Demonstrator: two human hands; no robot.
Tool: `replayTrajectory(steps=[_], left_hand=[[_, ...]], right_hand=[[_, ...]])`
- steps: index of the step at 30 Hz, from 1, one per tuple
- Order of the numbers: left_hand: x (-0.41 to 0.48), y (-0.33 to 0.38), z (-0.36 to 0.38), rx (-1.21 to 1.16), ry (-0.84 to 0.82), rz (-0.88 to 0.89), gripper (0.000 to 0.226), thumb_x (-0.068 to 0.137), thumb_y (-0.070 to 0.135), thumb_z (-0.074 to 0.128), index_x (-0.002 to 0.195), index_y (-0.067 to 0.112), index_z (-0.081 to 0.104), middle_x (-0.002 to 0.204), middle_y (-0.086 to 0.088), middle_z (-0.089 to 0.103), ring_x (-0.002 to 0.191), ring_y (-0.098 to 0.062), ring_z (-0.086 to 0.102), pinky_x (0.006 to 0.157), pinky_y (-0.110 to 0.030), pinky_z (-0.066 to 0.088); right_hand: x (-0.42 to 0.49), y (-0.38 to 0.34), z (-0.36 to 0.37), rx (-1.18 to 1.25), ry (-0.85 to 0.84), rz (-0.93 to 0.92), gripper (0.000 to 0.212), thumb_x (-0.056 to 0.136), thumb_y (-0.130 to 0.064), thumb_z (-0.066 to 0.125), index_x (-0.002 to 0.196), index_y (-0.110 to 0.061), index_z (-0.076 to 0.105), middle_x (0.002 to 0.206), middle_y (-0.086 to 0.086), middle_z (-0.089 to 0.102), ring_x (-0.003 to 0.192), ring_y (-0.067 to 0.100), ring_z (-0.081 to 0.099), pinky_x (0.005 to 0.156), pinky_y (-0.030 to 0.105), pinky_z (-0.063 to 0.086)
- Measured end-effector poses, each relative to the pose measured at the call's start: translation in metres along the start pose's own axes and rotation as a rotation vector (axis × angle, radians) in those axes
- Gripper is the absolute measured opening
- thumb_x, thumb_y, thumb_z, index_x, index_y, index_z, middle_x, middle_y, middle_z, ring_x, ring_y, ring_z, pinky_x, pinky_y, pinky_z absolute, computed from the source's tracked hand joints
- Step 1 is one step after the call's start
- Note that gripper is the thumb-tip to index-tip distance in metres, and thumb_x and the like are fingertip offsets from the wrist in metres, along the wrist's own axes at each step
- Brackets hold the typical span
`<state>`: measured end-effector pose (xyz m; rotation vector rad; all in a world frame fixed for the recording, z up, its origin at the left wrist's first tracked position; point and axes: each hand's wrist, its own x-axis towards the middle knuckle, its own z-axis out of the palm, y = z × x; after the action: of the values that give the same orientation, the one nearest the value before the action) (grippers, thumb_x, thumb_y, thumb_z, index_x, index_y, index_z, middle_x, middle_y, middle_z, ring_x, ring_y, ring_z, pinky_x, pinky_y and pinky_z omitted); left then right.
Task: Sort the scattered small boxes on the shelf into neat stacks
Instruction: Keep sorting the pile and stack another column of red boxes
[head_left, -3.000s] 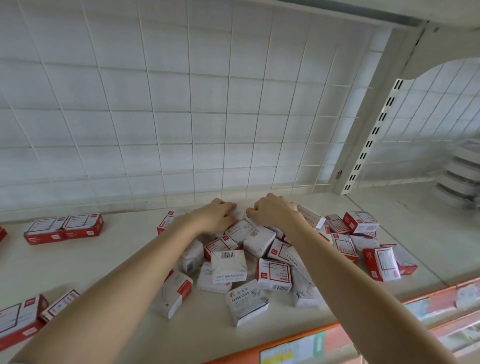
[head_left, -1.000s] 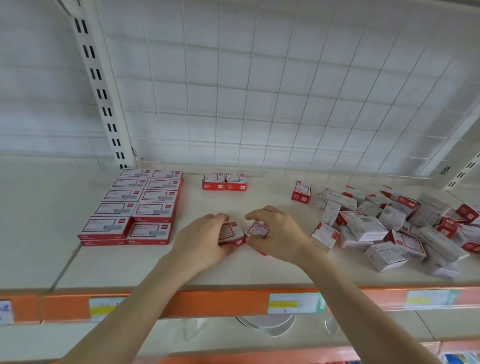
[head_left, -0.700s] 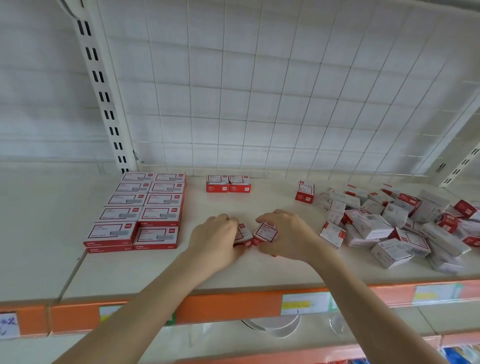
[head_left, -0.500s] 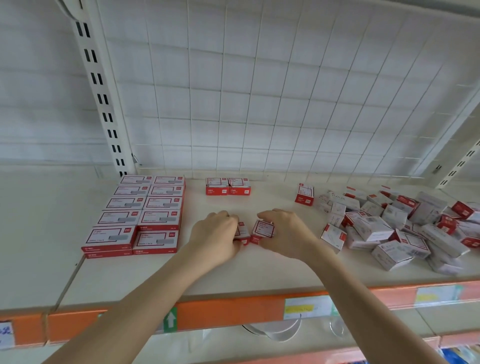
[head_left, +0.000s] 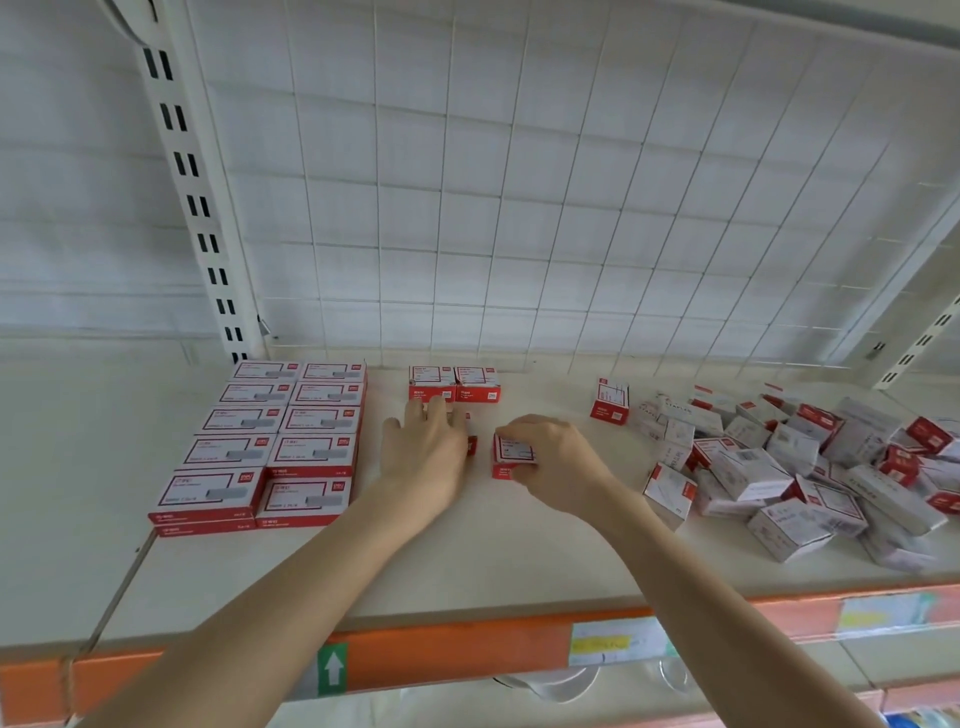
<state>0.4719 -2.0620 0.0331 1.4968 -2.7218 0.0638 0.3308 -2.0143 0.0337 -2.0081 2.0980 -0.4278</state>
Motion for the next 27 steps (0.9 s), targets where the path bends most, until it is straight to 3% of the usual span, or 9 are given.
replayTrajectory(steps=[2, 10, 16, 21, 27], left_hand=[[-0.01, 0.003, 0.0, 0.009, 0.004, 0.03, 0.053, 0.088, 0.008, 0.047, 0.138, 0.01, 0.029, 0.135, -0.013, 0.033, 0.123, -0.033, 0.033, 0.089, -0.04, 0.038], [-0.027, 0.008, 0.006, 0.008, -0.047, 0.079, 0.066, 0.095, 0.049, 0.031, 0.147, 0.021, 0.004, 0.15, -0.012, 0.01, 0.138, -0.033, 0.009, 0.099, -0.046, 0.031], [-0.019, 0.003, 0.01, -0.013, -0.044, 0.066, 0.065, 0.094, 0.05, 0.032, 0.147, 0.023, 0.007, 0.151, -0.011, 0.01, 0.139, -0.033, 0.008, 0.101, -0.048, 0.031], [-0.007, -0.007, 0.012, -0.032, 0.0, 0.05, 0.06, 0.094, 0.048, 0.034, 0.146, 0.022, 0.016, 0.147, -0.011, 0.02, 0.135, -0.032, 0.017, 0.098, -0.046, 0.034], [0.003, -0.016, 0.014, -0.044, 0.003, 0.05, 0.061, 0.094, 0.048, 0.036, 0.146, 0.022, 0.016, 0.148, -0.011, 0.018, 0.137, -0.032, 0.015, 0.099, -0.048, 0.035]], right_hand=[[0.003, 0.001, 0.001, 0.002, 0.015, -0.007, 0.046, 0.081, -0.002, 0.059, 0.126, -0.01, 0.054, 0.128, 0.006, 0.054, 0.117, 0.024, 0.048, 0.099, 0.029, 0.038], [0.012, 0.003, 0.007, -0.002, 0.04, -0.006, 0.045, 0.077, 0.0, 0.057, 0.122, -0.011, 0.056, 0.122, 0.006, 0.056, 0.111, 0.027, 0.05, 0.094, 0.03, 0.04], [0.018, 0.001, 0.01, -0.028, 0.026, -0.011, 0.048, 0.08, 0.001, 0.054, 0.126, -0.011, 0.052, 0.126, 0.008, 0.052, 0.113, 0.027, 0.047, 0.094, 0.025, 0.035], [0.016, 0.001, 0.01, -0.071, 0.055, 0.017, 0.049, 0.085, -0.004, 0.051, 0.13, -0.022, 0.049, 0.121, 0.01, 0.047, 0.113, 0.03, 0.04, 0.091, 0.026, 0.032], [0.011, -0.004, 0.008, -0.129, 0.065, 0.034, 0.047, 0.089, -0.008, 0.048, 0.133, -0.026, 0.045, 0.122, 0.01, 0.043, 0.111, 0.03, 0.038, 0.092, 0.033, 0.041]])
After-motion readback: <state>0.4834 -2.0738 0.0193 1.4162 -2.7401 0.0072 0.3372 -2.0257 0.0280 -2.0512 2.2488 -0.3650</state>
